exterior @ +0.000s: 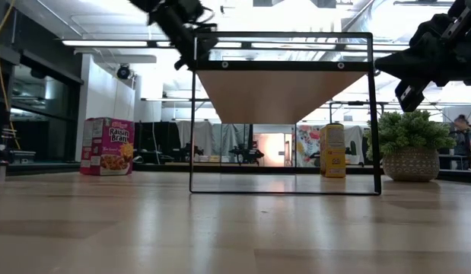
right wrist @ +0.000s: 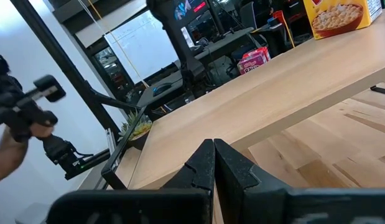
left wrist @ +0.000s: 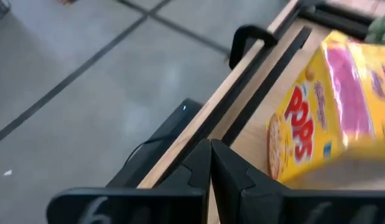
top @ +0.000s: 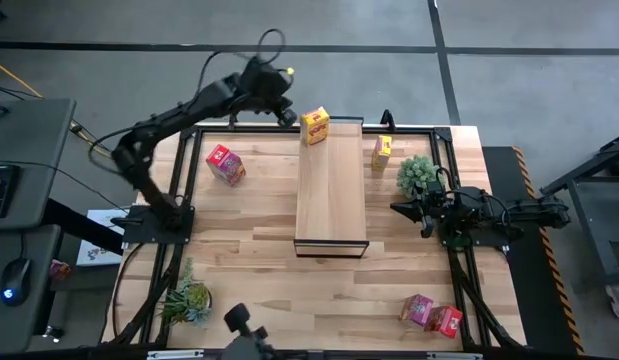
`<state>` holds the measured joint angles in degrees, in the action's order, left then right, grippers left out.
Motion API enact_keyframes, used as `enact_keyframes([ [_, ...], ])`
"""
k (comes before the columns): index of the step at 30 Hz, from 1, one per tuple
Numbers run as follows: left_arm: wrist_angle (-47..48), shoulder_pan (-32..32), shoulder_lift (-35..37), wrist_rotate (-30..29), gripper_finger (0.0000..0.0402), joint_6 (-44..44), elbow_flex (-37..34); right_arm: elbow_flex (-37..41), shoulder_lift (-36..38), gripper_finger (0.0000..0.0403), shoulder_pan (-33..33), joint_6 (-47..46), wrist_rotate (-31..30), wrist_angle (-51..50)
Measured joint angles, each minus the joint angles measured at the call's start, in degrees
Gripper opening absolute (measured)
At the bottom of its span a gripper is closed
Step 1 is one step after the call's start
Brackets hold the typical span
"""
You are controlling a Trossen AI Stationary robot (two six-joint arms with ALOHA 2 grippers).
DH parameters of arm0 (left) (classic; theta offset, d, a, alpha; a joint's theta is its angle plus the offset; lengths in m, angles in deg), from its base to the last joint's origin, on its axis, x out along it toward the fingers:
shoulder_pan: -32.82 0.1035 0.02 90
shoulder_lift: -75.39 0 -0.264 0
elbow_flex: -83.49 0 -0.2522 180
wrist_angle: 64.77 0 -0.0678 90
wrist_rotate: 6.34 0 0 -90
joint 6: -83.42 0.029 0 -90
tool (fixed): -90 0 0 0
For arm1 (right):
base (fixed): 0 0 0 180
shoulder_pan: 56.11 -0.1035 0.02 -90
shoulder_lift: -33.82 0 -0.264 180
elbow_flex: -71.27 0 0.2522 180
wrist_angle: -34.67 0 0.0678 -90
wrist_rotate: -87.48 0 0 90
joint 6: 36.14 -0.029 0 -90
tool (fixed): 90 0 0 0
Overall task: Stack cereal on shelf
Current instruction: Put the bottom yellow cereal box on the shelf
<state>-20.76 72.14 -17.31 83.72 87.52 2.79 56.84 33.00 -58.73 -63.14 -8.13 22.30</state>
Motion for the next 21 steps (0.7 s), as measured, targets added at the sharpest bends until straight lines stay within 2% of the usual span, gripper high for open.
enact_keyframes([
  [5, -16.5, 1.2, 7.6, 7.7, 0.0, -2.2, -16.7, 0.0, 0.0, 0.0, 0.0, 0.0, 0.0, 0.0],
  [9, -27.9, 0.9, 8.6, 8.8, 0.0, -3.5, -24.3, 0.0, 0.0, 0.0, 0.0, 0.0, 0.0, 0.0],
  [15, -42.3, -0.6, 4.6, 11.4, 0.0, -5.2, -29.1, 0.0, 0.0, 0.0, 0.0, 0.0, 0.0, 0.0],
  [21, -46.8, -2.4, 0.9, 11.3, 0.0, -6.5, -29.3, 0.0, 0.0, 0.0, 0.0, 0.0, 0.0, 0.0],
])
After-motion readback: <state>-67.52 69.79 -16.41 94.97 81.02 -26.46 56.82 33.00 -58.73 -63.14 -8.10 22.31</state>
